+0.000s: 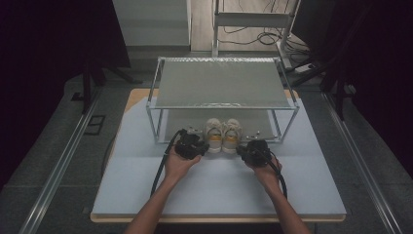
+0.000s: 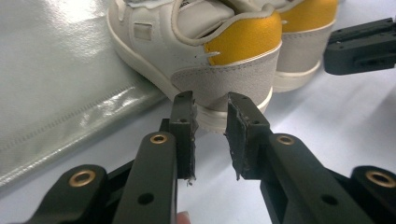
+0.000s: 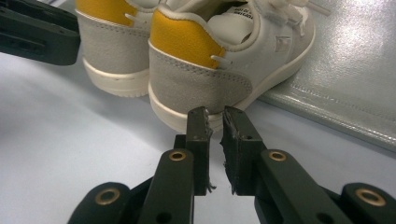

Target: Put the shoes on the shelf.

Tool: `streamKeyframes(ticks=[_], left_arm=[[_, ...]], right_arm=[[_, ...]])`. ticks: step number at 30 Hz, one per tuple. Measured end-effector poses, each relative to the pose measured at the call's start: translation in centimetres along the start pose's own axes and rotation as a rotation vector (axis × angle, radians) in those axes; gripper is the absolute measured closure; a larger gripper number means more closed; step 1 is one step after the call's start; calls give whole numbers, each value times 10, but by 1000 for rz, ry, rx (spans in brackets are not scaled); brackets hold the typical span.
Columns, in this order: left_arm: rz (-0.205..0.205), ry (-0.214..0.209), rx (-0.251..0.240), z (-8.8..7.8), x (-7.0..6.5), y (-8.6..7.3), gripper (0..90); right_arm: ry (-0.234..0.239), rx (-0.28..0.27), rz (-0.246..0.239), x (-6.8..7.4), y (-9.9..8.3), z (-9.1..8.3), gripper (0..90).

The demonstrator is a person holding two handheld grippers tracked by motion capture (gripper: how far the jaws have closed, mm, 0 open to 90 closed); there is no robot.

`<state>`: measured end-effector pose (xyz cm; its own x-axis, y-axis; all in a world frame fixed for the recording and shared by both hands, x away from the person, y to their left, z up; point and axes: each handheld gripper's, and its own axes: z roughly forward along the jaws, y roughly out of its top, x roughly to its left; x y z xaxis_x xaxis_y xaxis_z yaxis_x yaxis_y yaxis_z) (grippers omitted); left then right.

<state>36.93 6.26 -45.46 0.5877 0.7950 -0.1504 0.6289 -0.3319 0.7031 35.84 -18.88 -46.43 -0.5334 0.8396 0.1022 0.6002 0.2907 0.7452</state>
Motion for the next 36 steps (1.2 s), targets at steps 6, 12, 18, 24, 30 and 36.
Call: streamKeyframes(ticks=[6, 12, 18, 24, 30, 36], left_arm=[[-7, 5, 1, 6, 5, 2, 725], [2, 14, 11, 11, 7, 11, 725], [2, 16, 19, 15, 9, 13, 733], [-6, 0, 13, 18, 6, 14, 733], [-10, 2, 19, 18, 6, 14, 733], [-3, -17, 19, 19, 4, 16, 728]], right_arm=[[0, -2, 3, -1, 1, 2, 806], [-2, -3, -1, -1, 1, 2, 812], [-44, -24, 11, -2, 7, 2, 819], [-64, -21, 7, -2, 9, 2, 830], [-33, -16, -51, 12, 10, 1, 842], [-52, -22, -41, 9, 14, 5, 866]])
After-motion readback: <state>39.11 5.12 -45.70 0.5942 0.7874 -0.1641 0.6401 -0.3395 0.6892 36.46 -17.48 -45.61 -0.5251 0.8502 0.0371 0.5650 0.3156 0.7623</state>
